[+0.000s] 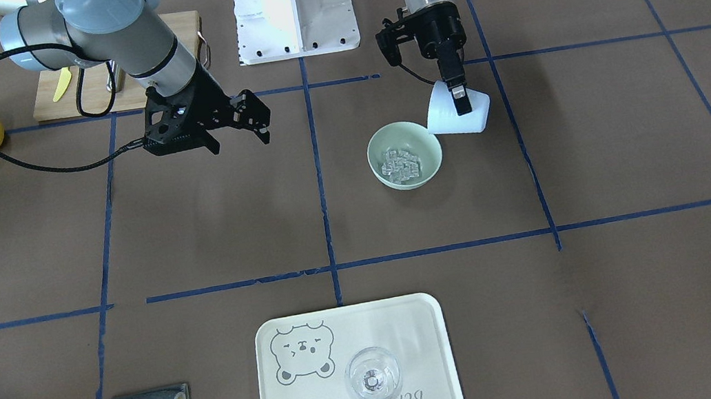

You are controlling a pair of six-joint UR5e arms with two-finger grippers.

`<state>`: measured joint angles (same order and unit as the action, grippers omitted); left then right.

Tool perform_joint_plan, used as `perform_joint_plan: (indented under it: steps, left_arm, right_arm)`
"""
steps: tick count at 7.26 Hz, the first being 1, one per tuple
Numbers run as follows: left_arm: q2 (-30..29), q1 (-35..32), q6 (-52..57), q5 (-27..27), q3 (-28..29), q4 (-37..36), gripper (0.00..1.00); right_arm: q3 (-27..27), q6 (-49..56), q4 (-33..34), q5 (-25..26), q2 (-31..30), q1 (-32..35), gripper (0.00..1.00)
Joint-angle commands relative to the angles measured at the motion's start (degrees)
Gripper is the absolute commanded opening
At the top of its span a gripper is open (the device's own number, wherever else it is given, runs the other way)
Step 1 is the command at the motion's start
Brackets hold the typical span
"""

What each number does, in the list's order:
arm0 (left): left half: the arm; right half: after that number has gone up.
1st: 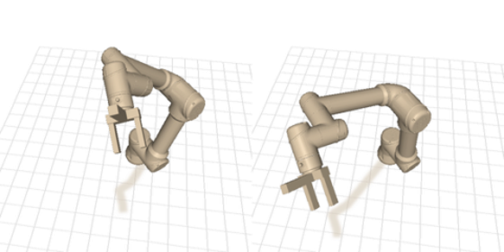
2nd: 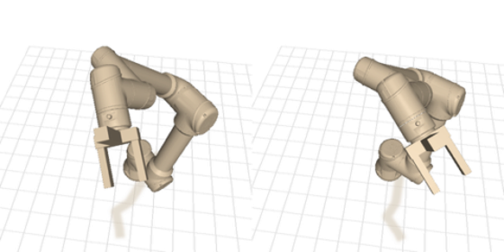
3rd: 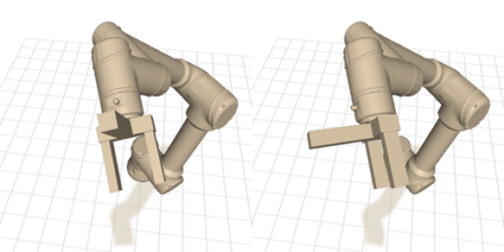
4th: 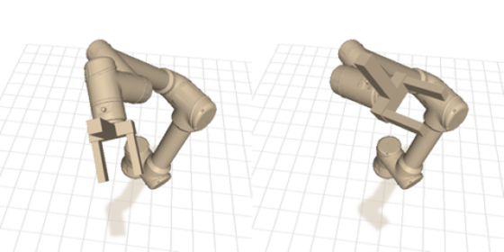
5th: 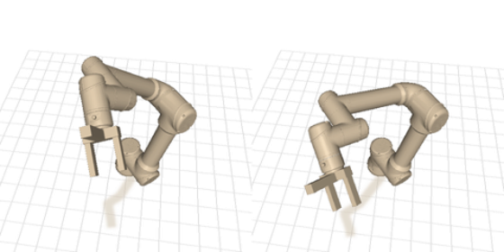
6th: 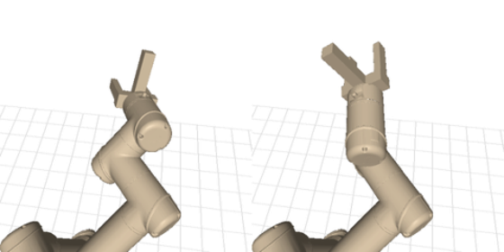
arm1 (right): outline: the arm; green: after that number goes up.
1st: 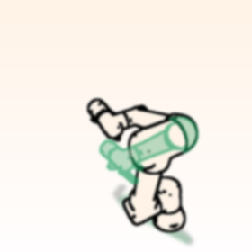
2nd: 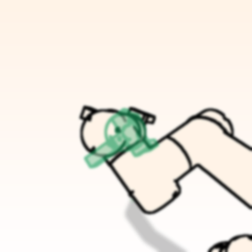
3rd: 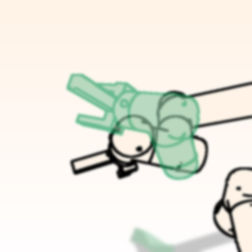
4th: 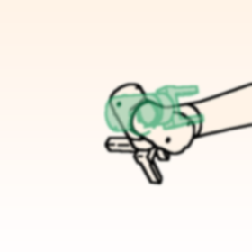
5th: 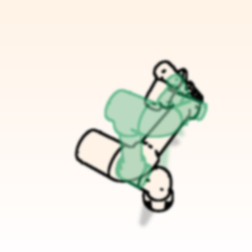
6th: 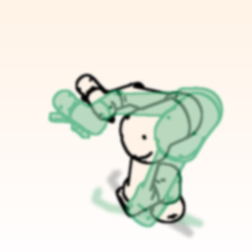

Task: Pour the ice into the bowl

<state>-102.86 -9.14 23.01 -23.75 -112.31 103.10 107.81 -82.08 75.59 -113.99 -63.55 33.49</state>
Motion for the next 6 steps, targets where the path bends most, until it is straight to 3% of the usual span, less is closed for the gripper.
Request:
perform_joint_plan:
  steps: [1,2,4,6]
  left_arm:
    - [0.7,-0.6,0.3,-7.9,-5.8,0.0,0.00]
    - [0.9,-1.6,-0.1,-8.8,-8.0,0.0,0.00]
    - [0.9,-9.0,-3.6,-19.3,-10.0,0.4,0.00]
    - [1.0,-13.5,-12.8,-26.3,-10.1,1.8,0.00]
  right_arm:
    - [0.0,0.0,0.0,0.1,0.0,0.0,1.00]
    - [-0.1,-0.2,0.0,0.2,0.1,-0.6,1.00]
    - [-1.4,-1.6,0.1,1.5,3.6,-3.2,1.00]
    - [-8.9,-2.8,0.1,5.0,11.6,-6.1,1.00]
